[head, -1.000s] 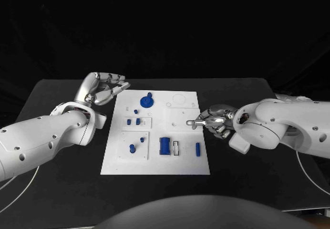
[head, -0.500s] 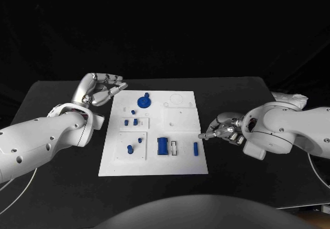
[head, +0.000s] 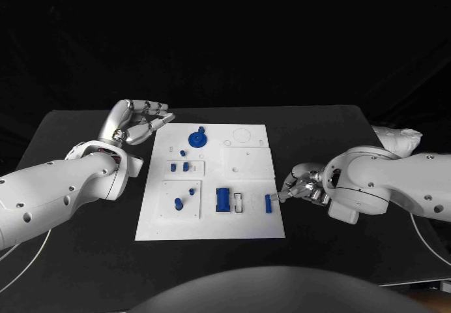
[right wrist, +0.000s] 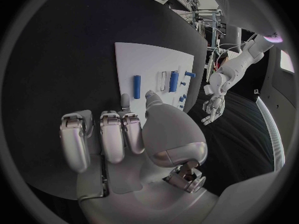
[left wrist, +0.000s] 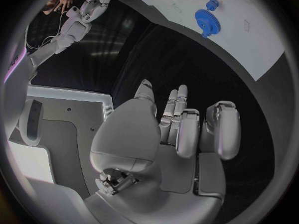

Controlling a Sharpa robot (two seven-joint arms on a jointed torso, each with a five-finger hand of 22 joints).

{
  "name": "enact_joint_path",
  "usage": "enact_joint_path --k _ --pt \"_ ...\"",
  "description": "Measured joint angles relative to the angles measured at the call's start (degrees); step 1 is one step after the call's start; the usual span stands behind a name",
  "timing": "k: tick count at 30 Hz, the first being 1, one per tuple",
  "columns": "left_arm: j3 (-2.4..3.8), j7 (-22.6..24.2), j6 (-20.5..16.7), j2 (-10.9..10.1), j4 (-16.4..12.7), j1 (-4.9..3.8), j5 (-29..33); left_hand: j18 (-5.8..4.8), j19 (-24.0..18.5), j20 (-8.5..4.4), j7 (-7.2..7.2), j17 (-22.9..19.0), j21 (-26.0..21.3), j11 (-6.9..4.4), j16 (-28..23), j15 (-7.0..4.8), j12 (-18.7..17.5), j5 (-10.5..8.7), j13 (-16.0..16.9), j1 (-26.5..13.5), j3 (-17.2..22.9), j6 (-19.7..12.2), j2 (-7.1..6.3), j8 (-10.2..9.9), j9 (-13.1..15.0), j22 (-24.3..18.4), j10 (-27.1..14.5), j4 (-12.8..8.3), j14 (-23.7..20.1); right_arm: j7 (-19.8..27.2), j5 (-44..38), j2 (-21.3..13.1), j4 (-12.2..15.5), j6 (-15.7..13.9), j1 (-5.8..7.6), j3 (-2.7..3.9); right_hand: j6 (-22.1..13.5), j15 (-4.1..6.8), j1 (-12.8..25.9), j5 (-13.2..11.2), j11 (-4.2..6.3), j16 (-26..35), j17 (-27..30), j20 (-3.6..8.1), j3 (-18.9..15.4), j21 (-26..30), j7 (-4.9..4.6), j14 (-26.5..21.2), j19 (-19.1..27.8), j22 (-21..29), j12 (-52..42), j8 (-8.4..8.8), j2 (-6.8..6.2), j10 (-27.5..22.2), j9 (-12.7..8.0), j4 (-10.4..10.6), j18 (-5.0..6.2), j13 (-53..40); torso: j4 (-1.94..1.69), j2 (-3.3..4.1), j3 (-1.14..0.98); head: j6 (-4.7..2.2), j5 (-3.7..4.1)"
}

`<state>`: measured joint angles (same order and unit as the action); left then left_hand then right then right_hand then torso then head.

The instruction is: Assemble the parts on the task board

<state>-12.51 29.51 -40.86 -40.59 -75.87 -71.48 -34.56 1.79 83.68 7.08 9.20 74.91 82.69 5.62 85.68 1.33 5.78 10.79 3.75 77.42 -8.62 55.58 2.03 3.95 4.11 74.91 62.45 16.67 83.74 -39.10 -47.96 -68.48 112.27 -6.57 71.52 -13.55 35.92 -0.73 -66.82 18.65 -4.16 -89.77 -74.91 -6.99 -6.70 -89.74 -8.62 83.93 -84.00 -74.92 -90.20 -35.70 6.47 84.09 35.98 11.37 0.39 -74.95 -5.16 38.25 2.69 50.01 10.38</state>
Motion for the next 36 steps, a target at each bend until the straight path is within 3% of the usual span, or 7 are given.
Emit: enact_joint_path --k 6,11,21,33,36 --pt "0.0 0.0 0.0 0.0 0.0 0.06 0.0 -0.01 0.0 0.0 0.0 0.0 0.0 0.21 0.0 0.0 0.2 0.0 0.0 0.0 0.0 0.0 0.0 0.0 0.0 0.0 0.2 0.0 0.0 -0.3 0.2 2.1 -1.2 0.3 -0.83 0.02 1.6 0.0 0.0 -0.4 0.0 0.0 0.0 0.0 0.4 0.0 0.21 0.0 0.0 0.0 0.0 0.06 0.0 0.0 -0.5 -0.1 0.0 0.0 0.0 -0.02 0.03 0.0 0.04" --pt "0.0 0.0 0.0 0.0 0.1 0.12 0.0 0.0 0.0 0.0 0.0 0.0 0.0 0.21 0.0 0.0 0.2 0.0 0.0 0.0 0.0 0.0 0.0 0.0 0.0 0.0 0.2 0.0 0.0 -0.4 0.5 3.8 -2.1 0.3 -1.46 0.01 3.1 0.0 0.2 -0.8 0.0 0.0 0.0 0.0 0.7 0.0 0.28 0.0 0.0 0.0 0.0 1.71 0.17 0.0 -1.7 -0.4 0.0 0.0 0.01 -0.03 0.03 0.0 -0.09" --pt "0.0 0.0 0.1 -0.1 0.2 0.2 0.0 0.0 0.0 0.0 0.0 0.0 0.0 0.21 0.0 0.0 0.2 -0.01 0.0 0.0 0.0 0.0 0.0 0.0 0.0 0.0 0.2 0.0 0.0 -0.5 1.1 5.9 -3.3 0.6 -1.67 0.04 4.5 0.0 0.3 -2.3 0.0 0.0 0.0 0.0 1.0 0.0 0.63 0.0 0.0 0.0 0.0 3.24 0.26 0.0 -2.6 -0.4 0.0 0.0 0.01 -0.02 0.04 0.0 -0.37" --pt "0.0 0.0 0.1 -0.2 0.1 0.23 0.0 -0.01 0.0 0.0 0.0 0.0 0.0 0.21 0.0 0.0 0.2 -0.01 0.0 0.0 0.0 0.0 0.0 0.0 0.0 0.0 0.2 0.0 0.0 -0.5 1.1 7.5 -4.6 1.4 -1.59 0.16 6.4 0.01 2.0 -2.9 0.0 0.0 0.0 0.0 1.9 0.0 0.82 0.0 0.0 0.0 0.0 4.8 2.04 0.0 -3.5 0.5 0.0 0.0 -0.02 -0.03 0.07 0.0 -0.57" --pt "0.0 0.0 0.1 -0.2 0.2 0.23 0.0 -0.01 0.0 0.0 0.0 0.0 0.0 0.21 0.0 0.0 0.2 -0.01 0.0 0.0 0.0 0.0 0.0 0.0 0.0 0.0 0.2 0.0 0.0 -0.5 1.1 8.1 -4.9 1.7 -1.55 0.2 7.4 0.01 2.5 -2.1 0.0 0.0 0.0 0.0 2.3 0.0 0.92 0.0 0.0 0.0 0.0 5.6 2.46 0.0 -3.6 0.8 0.0 0.0 -0.02 -0.03 0.07 0.0 -0.55"
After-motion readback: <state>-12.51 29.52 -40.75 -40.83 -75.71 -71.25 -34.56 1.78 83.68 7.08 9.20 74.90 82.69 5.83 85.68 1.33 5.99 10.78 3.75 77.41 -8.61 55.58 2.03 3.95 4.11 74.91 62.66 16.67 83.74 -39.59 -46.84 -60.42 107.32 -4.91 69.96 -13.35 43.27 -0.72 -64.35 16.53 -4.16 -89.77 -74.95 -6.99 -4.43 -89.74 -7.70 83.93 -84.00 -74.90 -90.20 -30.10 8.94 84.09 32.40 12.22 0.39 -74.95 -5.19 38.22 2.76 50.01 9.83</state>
